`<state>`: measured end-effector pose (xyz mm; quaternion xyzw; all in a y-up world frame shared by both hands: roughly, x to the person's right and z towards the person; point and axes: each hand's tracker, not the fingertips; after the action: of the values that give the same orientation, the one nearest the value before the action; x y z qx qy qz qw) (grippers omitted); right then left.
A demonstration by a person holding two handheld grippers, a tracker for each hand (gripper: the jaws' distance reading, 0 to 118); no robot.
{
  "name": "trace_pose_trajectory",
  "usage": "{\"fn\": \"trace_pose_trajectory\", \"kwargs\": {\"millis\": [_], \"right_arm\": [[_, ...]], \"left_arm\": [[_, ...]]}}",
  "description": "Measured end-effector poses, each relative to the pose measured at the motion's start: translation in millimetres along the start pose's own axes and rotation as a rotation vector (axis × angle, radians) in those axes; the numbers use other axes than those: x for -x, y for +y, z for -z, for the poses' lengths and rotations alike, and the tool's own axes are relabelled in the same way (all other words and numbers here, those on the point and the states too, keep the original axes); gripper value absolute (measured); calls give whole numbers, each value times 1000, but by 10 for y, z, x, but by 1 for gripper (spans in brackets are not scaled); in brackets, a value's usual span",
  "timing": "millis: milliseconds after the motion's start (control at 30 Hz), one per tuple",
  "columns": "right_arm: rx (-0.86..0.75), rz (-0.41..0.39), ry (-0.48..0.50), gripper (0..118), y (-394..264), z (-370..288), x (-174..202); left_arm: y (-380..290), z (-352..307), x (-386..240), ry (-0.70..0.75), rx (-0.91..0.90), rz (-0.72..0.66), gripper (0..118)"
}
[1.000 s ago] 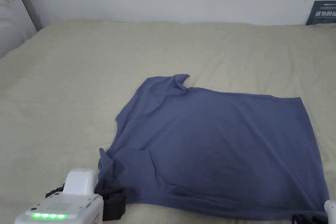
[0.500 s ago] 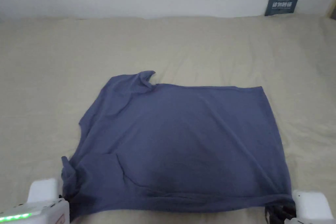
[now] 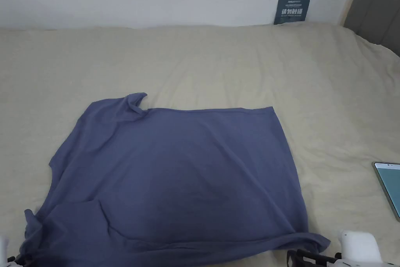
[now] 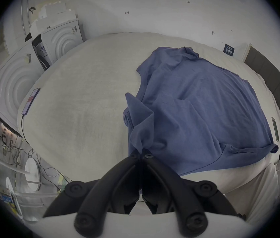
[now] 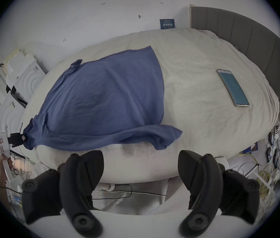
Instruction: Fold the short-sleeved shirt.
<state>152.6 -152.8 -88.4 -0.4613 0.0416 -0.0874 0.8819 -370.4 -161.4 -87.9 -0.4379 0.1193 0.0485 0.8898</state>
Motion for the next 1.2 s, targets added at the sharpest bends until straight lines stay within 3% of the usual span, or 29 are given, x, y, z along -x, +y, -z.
{"fn": "trace_pose_trajectory", "kwargs": {"millis": [100, 267, 433, 467, 533, 633, 700, 900, 1200], "right_arm": [[-1, 15, 1, 97, 75, 45, -42], [27, -37, -61, 97, 227, 293, -67], [102, 24, -20, 94, 251, 527, -188], [106, 35, -10, 83, 252, 566, -212], [118, 77, -17, 32, 265, 604, -225], [115, 89, 12, 21, 226, 636, -203], [113, 24, -9, 20, 223, 610, -124], [58, -59, -30, 19, 339, 337, 17], [-45, -134, -41, 19, 1040, 376, 122]], "left_arm": [[11, -8, -25, 2, -2, 7, 0], [14, 8, -50, 11, 5, 33, 0], [38, 35, -48, 4, 15, 22, 0], [40, 39, -46, 5, 16, 19, 0], [43, 46, -45, 2, 23, 21, 0], [49, 54, -44, 2, 28, 29, 0], [56, 53, -45, 3, 30, 26, 0], [136, -32, -39, 7, 14, 39, 0], [787, 45, -28, -23, -94, 56, 0]]}}
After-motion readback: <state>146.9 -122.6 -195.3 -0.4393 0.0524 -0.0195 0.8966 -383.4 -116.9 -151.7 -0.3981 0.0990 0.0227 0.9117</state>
